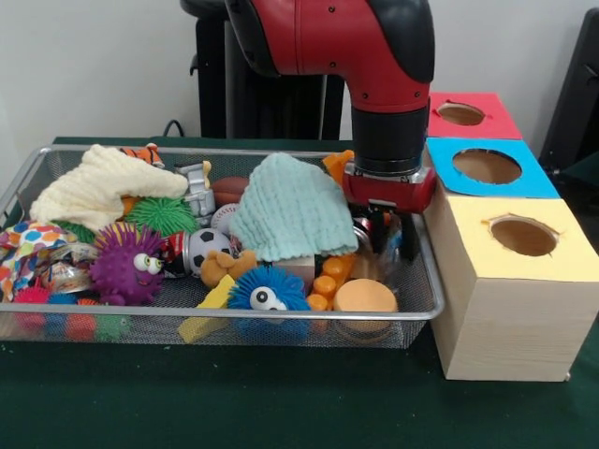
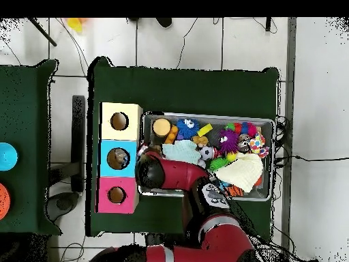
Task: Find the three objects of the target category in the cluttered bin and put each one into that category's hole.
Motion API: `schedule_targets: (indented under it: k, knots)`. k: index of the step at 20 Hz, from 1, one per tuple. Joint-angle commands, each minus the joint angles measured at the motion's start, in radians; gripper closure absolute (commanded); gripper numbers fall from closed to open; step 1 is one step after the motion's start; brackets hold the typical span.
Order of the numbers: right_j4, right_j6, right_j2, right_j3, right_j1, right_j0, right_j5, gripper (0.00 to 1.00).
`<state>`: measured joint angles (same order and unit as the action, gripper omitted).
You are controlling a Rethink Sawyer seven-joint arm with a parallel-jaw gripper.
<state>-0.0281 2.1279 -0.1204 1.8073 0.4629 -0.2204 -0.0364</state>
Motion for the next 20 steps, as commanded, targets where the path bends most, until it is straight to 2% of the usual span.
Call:
schedule_targets:
  k: [1, 8, 15, 20]
  knots:
    - [-0.003, 0.087, -0.098, -0.027, -0.141, 0.035, -0.026, 1.00]
    - [0.012, 0.108, -0.092, 0.014, -0.090, 0.040, -0.051, 1.00]
    - [0.003, 0.099, -0.102, 0.023, -0.075, 0.027, -0.053, 1.00]
    - [0.004, 0.099, -0.094, 0.081, 0.018, 0.020, -0.105, 1.00]
